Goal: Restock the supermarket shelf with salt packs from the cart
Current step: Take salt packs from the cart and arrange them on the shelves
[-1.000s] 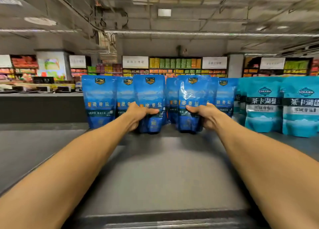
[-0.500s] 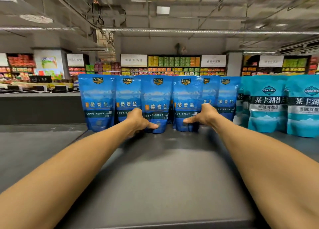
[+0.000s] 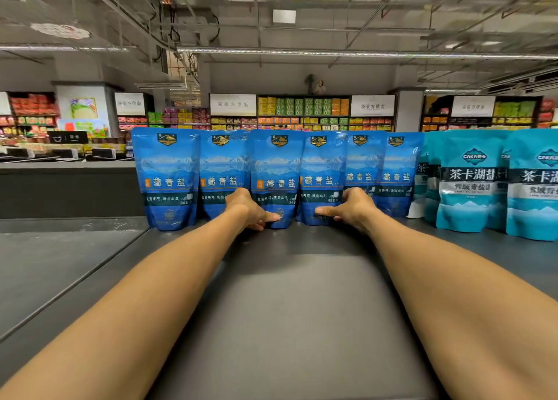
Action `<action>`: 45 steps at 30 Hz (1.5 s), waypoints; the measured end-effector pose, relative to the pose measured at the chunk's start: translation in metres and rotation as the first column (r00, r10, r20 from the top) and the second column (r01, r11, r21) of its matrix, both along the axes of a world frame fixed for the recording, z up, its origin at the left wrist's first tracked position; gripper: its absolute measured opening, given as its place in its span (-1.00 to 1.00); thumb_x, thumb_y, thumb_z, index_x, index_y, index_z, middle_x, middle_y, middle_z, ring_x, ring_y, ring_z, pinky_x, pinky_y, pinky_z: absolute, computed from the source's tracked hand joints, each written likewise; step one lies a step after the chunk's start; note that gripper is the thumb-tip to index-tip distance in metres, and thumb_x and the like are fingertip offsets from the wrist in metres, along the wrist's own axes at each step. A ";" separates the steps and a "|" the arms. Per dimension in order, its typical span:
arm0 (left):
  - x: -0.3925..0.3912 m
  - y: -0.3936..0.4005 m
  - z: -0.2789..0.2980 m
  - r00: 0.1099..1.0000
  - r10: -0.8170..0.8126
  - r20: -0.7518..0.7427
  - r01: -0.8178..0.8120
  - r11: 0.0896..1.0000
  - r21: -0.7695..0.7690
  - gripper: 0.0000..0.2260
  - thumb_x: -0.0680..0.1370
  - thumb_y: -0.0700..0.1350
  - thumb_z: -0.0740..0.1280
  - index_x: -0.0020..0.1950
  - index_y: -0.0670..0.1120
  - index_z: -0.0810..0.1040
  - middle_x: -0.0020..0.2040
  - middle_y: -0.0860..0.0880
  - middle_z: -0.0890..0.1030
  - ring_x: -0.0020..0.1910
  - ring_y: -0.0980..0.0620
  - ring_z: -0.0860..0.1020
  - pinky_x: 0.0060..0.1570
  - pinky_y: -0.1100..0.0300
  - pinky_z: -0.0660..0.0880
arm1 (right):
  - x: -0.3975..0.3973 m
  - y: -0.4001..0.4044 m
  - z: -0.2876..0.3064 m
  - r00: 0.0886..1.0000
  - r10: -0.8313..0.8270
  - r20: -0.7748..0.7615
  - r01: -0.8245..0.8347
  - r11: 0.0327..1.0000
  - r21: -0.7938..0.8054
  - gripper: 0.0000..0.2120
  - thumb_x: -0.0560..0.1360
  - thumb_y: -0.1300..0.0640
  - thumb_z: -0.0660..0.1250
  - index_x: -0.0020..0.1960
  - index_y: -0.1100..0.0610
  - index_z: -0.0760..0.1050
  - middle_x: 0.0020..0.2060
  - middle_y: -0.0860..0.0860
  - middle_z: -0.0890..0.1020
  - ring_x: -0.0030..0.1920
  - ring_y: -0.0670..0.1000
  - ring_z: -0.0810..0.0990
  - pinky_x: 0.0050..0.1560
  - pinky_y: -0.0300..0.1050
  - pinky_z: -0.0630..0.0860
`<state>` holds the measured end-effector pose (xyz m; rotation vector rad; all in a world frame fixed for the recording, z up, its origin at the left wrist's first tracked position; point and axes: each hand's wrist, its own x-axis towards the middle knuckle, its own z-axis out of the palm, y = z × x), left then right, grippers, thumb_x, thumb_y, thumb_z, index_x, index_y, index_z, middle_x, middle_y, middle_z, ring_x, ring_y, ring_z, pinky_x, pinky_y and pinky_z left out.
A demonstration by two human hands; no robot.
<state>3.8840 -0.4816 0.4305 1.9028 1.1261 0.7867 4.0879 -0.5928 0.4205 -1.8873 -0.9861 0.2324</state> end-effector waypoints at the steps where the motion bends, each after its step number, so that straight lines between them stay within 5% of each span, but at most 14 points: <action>1: -0.003 -0.004 0.002 1.000 0.007 -0.001 -0.007 1.000 -0.029 -0.32 0.28 -0.13 0.65 0.25 -0.33 0.40 0.15 -0.26 0.61 -0.05 -0.18 0.68 -0.30 0.13 0.64 | -0.001 -0.003 0.000 1.000 0.001 -0.003 -0.001 1.000 -0.010 -0.51 0.16 -0.10 0.67 -0.25 0.10 0.41 -0.20 0.01 0.64 -0.28 -0.01 0.59 -0.33 -0.20 0.51; 6: -0.009 -0.017 0.006 0.998 0.056 -0.030 -0.055 0.997 0.049 -0.42 0.23 0.03 0.64 0.03 -0.22 0.45 0.11 -0.20 0.62 -0.14 -0.10 0.70 -0.14 0.07 0.66 | -0.007 -0.029 0.010 0.999 0.008 0.046 -0.004 0.996 -0.084 -0.41 0.22 -0.24 0.59 -0.29 0.10 0.27 -0.37 0.03 0.40 -0.30 0.05 0.40 -0.29 -0.08 0.38; 9: -0.015 -0.024 0.010 0.997 0.061 0.046 -0.059 0.998 -0.033 -0.47 0.25 -0.01 0.64 -0.13 -0.18 0.35 0.18 -0.20 0.59 0.02 -0.16 0.65 -0.05 0.05 0.64 | -0.010 -0.047 0.018 0.996 0.052 0.072 -0.043 0.992 -0.117 -0.42 0.29 -0.27 0.54 -0.18 0.15 0.33 -0.29 0.09 0.40 -0.23 0.07 0.42 -0.23 -0.05 0.41; 11: -0.023 -0.031 0.014 0.996 0.072 0.058 -0.068 0.996 -0.059 -0.49 0.27 -0.06 0.64 -0.09 -0.20 0.34 0.23 -0.21 0.56 0.02 -0.16 0.63 -0.04 0.02 0.64 | -0.014 -0.062 0.025 0.992 0.064 0.104 -0.051 0.991 -0.126 -0.45 0.35 -0.27 0.49 -0.21 0.15 0.32 -0.32 0.09 0.39 -0.30 0.04 0.39 -0.26 -0.07 0.38; 13: -0.034 -0.040 0.016 0.989 0.122 -0.079 -0.117 0.990 0.074 -0.43 0.31 -0.02 0.62 0.12 -0.24 0.41 0.13 -0.20 0.60 -0.07 -0.11 0.66 -0.22 0.10 0.62 | -0.017 -0.080 0.032 0.987 0.053 0.151 -0.036 0.993 -0.116 -0.48 0.43 -0.24 0.44 -0.29 0.12 0.26 -0.38 0.06 0.32 -0.36 0.02 0.33 -0.27 -0.07 0.32; 15: -0.045 -0.054 0.019 0.975 0.185 -0.123 -0.164 0.973 0.163 -0.51 0.38 -0.02 0.58 0.12 -0.26 0.47 0.02 -0.20 0.66 -0.15 -0.08 0.67 -0.24 0.08 0.61 | -0.020 -0.103 0.037 0.980 0.033 0.196 -0.015 0.996 -0.091 -0.52 0.49 -0.17 0.41 -0.29 0.14 0.28 -0.38 0.08 0.36 -0.32 0.04 0.37 -0.23 -0.07 0.34; 20: -0.070 -0.107 0.032 0.955 0.289 0.064 -0.295 0.909 0.294 -0.78 0.52 -0.09 0.35 -0.13 -0.26 0.52 -0.21 -0.22 0.63 -0.16 -0.19 0.62 -0.24 0.04 0.52 | -0.031 -0.185 0.036 0.990 0.003 0.141 -0.025 0.988 0.155 -0.77 0.52 0.04 0.41 -0.01 0.22 0.54 -0.09 0.09 0.64 -0.08 0.07 0.64 0.04 0.03 0.59; 23: -0.079 -0.158 0.033 0.946 0.249 0.209 -0.311 0.878 0.364 -0.78 0.54 -0.08 0.30 -0.27 -0.14 0.51 -0.33 -0.22 0.56 -0.22 -0.21 0.60 -0.18 0.03 0.49 | -0.045 -0.253 0.027 0.997 -0.035 0.069 0.002 0.905 0.426 -0.94 0.52 0.20 0.37 -0.12 0.16 0.59 -0.23 0.09 0.68 -0.33 -0.08 0.64 -0.28 -0.23 0.57; 27: -0.069 -0.247 0.023 0.883 -0.032 0.468 -0.092 0.967 0.239 -0.87 0.58 -0.12 0.30 -0.01 -0.17 0.56 -0.21 -0.10 0.58 -0.35 0.00 0.55 -0.33 0.14 0.45 | -0.066 -0.353 0.000 0.993 0.090 0.076 -0.118 0.816 0.566 -0.89 0.53 0.29 0.38 -0.17 0.20 0.56 -0.40 0.07 0.63 -0.45 -0.06 0.57 -0.40 -0.32 0.47; 30: -0.052 -0.327 -0.004 0.787 -0.287 0.545 0.146 0.946 0.288 -0.93 0.59 -0.17 0.31 -0.10 -0.07 0.52 -0.29 -0.04 0.58 -0.47 0.09 0.51 -0.50 0.22 0.39 | -0.073 -0.429 -0.037 0.990 0.116 0.076 -0.139 0.801 0.583 -0.89 0.54 0.28 0.37 -0.14 0.30 0.54 -0.40 0.09 0.62 -0.42 0.00 0.58 -0.36 -0.25 0.51; 33: -0.030 -0.402 -0.054 0.656 -0.513 0.553 0.404 0.858 0.317 -0.90 0.57 -0.19 0.32 -0.13 -0.04 0.52 -0.33 -0.01 0.58 -0.46 0.06 0.50 -0.53 0.26 0.39 | -0.077 -0.502 -0.086 0.998 0.056 -0.002 -0.044 0.797 0.602 -0.84 0.52 0.22 0.39 -0.15 0.32 0.51 -0.40 0.14 0.61 -0.42 0.01 0.57 -0.34 -0.22 0.53; 37: 0.015 -0.477 -0.141 0.594 -0.641 0.487 0.622 0.749 0.227 -0.87 0.61 -0.27 0.28 -0.10 -0.09 0.51 -0.32 -0.02 0.58 -0.44 0.05 0.49 -0.51 0.25 0.43 | -0.079 -0.592 -0.161 0.971 -0.187 -0.147 0.237 0.797 0.555 -0.81 0.53 0.22 0.38 -0.18 0.31 0.47 -0.42 0.15 0.59 -0.45 -0.02 0.53 -0.37 -0.24 0.49; 40: 0.049 -0.530 -0.209 0.563 -0.691 0.453 0.756 0.652 0.054 -0.88 0.61 -0.29 0.26 -0.10 -0.13 0.49 -0.35 -0.02 0.57 -0.47 0.05 0.47 -0.53 0.26 0.40 | -0.082 -0.658 -0.219 0.867 -0.413 -0.277 0.497 0.705 0.505 -0.84 0.53 0.31 0.36 -0.21 0.26 0.47 -0.46 0.07 0.56 -0.48 -0.07 0.50 -0.40 -0.27 0.46; 45: 0.087 -0.631 -0.324 0.466 -0.846 0.261 0.883 0.422 -0.208 -0.88 0.60 -0.35 0.25 -0.10 -0.18 0.46 -0.38 -0.04 0.54 -0.54 0.13 0.43 -0.54 0.35 0.34 | -0.106 -0.760 -0.314 0.552 -0.718 -0.424 0.829 0.419 0.371 -0.80 0.51 0.31 0.38 -0.26 0.15 0.49 -0.47 0.02 0.55 -0.48 -0.08 0.47 -0.44 -0.31 0.43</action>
